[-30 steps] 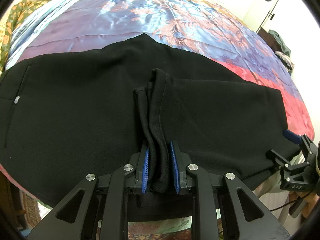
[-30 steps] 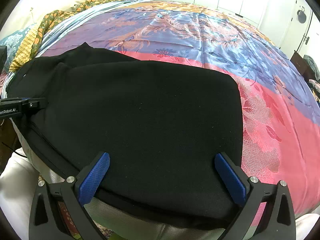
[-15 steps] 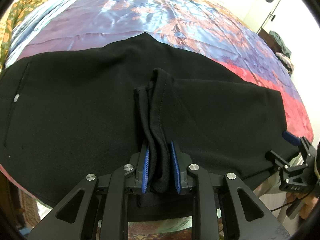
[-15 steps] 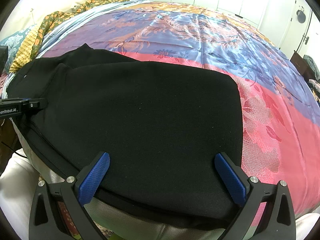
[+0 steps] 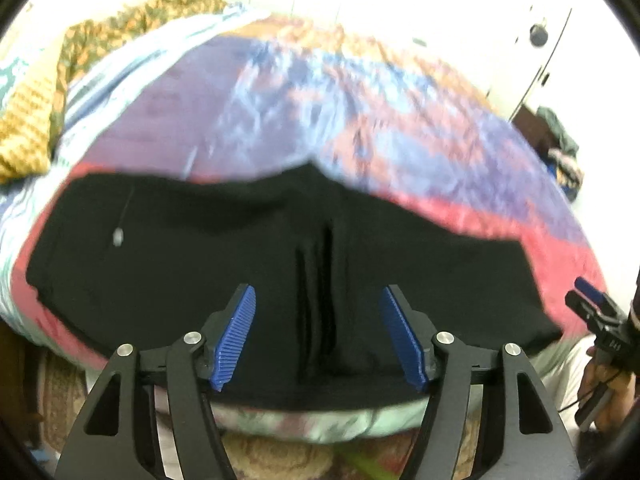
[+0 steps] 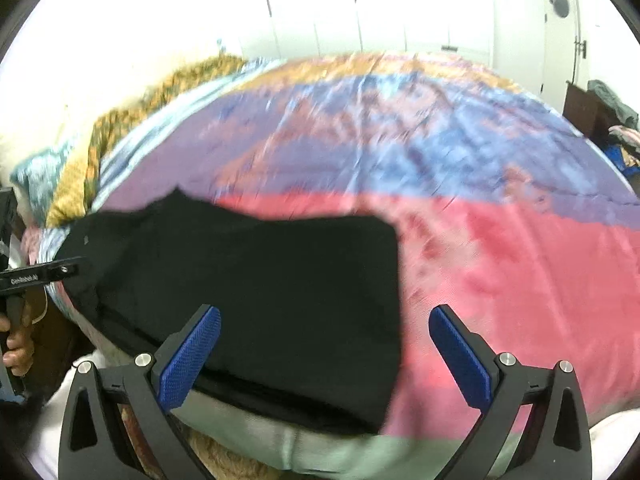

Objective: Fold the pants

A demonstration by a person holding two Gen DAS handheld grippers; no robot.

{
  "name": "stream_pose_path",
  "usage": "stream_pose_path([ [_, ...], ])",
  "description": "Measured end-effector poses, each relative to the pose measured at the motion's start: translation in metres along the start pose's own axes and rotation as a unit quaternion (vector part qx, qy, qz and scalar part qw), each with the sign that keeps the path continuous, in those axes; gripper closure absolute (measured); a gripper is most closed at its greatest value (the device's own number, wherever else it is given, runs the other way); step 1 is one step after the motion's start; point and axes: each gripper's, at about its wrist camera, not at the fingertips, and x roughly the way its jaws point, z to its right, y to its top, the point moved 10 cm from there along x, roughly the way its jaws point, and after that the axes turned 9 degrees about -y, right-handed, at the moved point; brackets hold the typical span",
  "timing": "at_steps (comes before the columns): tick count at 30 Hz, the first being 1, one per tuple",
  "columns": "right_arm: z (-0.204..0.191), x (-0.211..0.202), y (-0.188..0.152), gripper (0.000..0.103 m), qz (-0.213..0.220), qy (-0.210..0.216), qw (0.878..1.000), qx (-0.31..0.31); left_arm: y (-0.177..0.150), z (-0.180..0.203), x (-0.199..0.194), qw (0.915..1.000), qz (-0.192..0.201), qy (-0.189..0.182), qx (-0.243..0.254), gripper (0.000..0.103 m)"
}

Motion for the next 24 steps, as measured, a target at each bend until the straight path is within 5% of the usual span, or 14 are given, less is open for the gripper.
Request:
stream_pose_path([
  [7, -0.036, 0.012, 0.063, 0.001, 0.040, 0.118, 0.991, -0.044, 0.015, 0.066, 0.059, 0.9954, -0.016, -0.042, 0.084, 0.037],
  [10, -0.061, 0.056, 0.046, 0.001, -0.032, 0.165, 0.983, -0.071, -0.013, 0.054, 0.103, 0.9928, -0.078, -0.009, 0.091, 0.039],
  [12, -0.058, 0.106, 0.009, 0.003, -0.136, 0.140, 0.978, -0.073, -0.031, 0.037, 0.117, 0.9902, -0.109, 0.013, 0.087, 0.043],
  [14, -0.049, 0.125, -0.009, 0.013, -0.178, 0.116, 0.974, -0.076, -0.035, 0.034, 0.114, 0.9908, -0.100, 0.011, 0.090, 0.043],
  [21, -0.049, 0.033, 0.013, 0.014, -0.077, 0.109, 0.989, -0.064, -0.043, 0.035, 0.097, 0.9919, -0.093, 0.010, 0.085, 0.040],
  [24, -0.053, 0.036, -0.032, 0.013, -0.123, 0.108, 0.986, -0.041, -0.045, 0.036, 0.104, 0.9925, -0.089, 0.013, 0.083, 0.039],
])
